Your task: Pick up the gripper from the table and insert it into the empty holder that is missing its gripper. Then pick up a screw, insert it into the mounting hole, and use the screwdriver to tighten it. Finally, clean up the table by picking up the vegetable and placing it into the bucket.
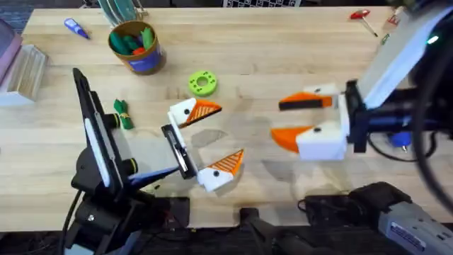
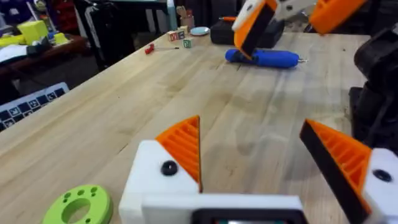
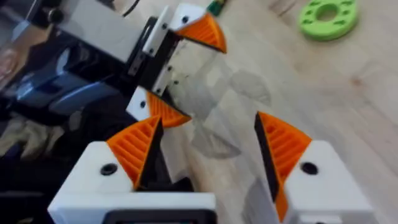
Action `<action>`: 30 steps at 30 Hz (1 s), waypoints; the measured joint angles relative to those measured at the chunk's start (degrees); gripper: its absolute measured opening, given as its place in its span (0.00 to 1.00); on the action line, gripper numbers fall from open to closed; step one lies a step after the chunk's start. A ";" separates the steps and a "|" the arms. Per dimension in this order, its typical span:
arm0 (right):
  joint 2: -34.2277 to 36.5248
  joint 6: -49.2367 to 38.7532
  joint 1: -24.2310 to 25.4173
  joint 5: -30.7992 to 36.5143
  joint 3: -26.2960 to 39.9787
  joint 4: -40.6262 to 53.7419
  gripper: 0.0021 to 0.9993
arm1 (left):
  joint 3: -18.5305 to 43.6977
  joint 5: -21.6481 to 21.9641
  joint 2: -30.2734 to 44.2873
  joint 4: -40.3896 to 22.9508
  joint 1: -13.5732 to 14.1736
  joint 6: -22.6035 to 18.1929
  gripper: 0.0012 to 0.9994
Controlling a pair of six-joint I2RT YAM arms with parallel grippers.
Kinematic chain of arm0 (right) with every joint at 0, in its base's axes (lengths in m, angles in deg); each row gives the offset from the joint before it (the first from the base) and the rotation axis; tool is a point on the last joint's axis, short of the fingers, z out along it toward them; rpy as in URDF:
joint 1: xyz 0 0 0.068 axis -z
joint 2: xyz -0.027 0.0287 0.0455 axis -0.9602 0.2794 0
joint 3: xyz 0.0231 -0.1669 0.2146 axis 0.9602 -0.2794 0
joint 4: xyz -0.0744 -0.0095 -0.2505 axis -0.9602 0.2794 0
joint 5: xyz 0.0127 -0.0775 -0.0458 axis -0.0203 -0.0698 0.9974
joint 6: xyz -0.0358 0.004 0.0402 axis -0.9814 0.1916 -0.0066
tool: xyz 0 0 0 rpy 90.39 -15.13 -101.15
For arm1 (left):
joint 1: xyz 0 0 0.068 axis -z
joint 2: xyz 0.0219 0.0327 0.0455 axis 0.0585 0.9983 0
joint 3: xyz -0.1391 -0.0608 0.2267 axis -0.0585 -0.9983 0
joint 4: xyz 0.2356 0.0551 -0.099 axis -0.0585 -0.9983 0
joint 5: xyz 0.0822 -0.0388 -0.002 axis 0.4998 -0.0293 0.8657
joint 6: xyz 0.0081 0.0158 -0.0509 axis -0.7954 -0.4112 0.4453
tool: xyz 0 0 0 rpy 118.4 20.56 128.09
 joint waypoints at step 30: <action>0.35 -19.38 0.00 -5.52 -2.61 -0.42 0.90 | 0.00 -0.93 0.00 -0.07 0.00 6.10 0.99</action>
